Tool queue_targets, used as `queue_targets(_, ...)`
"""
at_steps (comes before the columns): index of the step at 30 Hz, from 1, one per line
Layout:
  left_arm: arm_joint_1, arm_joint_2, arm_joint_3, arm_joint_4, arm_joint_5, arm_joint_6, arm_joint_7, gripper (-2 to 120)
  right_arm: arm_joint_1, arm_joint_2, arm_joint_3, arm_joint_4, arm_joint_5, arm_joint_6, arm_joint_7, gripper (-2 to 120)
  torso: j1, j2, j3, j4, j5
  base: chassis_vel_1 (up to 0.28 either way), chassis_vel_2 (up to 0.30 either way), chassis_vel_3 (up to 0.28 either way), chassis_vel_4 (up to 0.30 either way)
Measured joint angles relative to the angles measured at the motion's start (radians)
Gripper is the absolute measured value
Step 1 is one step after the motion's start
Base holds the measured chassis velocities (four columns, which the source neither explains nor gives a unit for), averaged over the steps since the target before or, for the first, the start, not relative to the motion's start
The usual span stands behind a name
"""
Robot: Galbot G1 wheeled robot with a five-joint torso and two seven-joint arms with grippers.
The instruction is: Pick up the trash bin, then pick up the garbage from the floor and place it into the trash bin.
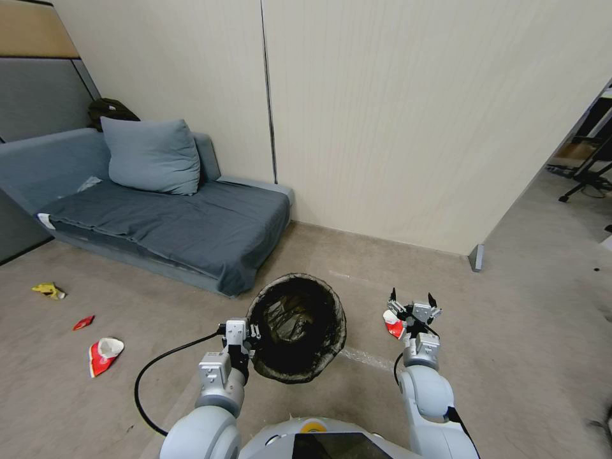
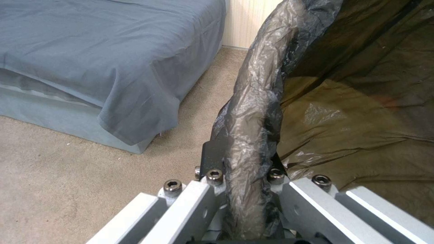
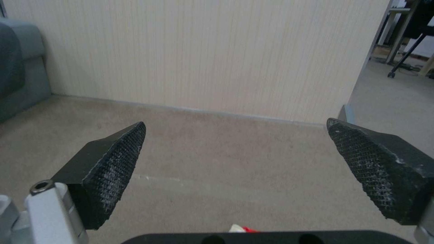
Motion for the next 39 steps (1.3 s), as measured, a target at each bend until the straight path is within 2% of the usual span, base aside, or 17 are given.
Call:
queue_targets(1,0.001,0.0,0.002,0.0,0.001,0.0,0.0,0,0.021,-0.008,0.0,-0.065,0.01,-0.008,0.0,100,0.0,0.0,0.0,0.0,0.0011,0.0,0.0,0.0,0.0)
queue_targets(3,0.001,0.0,0.002,0.0,0.002,0.0,0.0,0,0.046,-0.017,0.001,-0.136,0.02,-0.016,0.001,100,0.0,0.0,0.0,0.0003,0.0008,0.0,0.0,0.0,0.0)
queue_targets(13,0.002,-0.001,0.009,0.0,0.006,-0.001,0.0,0,0.06,-0.022,0.001,-0.178,0.025,-0.02,0.002,100,0.0,0.0,0.0,0.0001,0.0004,0.0,0.0,0.0,0.0)
queue_targets(16,0.003,0.0,0.01,0.0,0.007,-0.003,0.0,0,0.092,-0.032,0.001,-0.275,0.032,-0.027,0.002,100,0.0,0.0,0.0,0.0,0.0013,0.0,0.0,0.0,0.0)
queue_targets(18,0.003,0.0,0.01,0.0,0.007,-0.003,0.0,0,0.097,-0.034,0.0,-0.289,0.035,-0.03,0.002,100,0.0,0.0,0.0,-0.0003,0.0016,0.0,0.0,0.0,0.0)
queue_targets(19,0.004,0.0,0.01,0.0,0.008,-0.004,0.0,0,0.112,-0.043,0.002,-0.323,0.046,-0.04,0.002,100,0.0,0.0,0.0,0.0002,0.0001,0.0,0.0,0.0,0.0)
queue_targets(20,0.004,0.0,0.01,0.0,0.008,-0.004,0.0,0,0.119,-0.047,0.004,-0.339,0.05,-0.045,0.002,100,0.0,0.0,0.0,0.0,0.0003,0.0,0.0,0.0,0.0)
queue_targets(39,0.022,-0.005,0.018,0.0,0.03,-0.015,0.003,0,0.252,-0.091,0.016,-0.556,0.055,-0.031,0.004,100,0.0,0.0,0.0,0.0,0.0005,0.0,0.0,0.0,0.0)
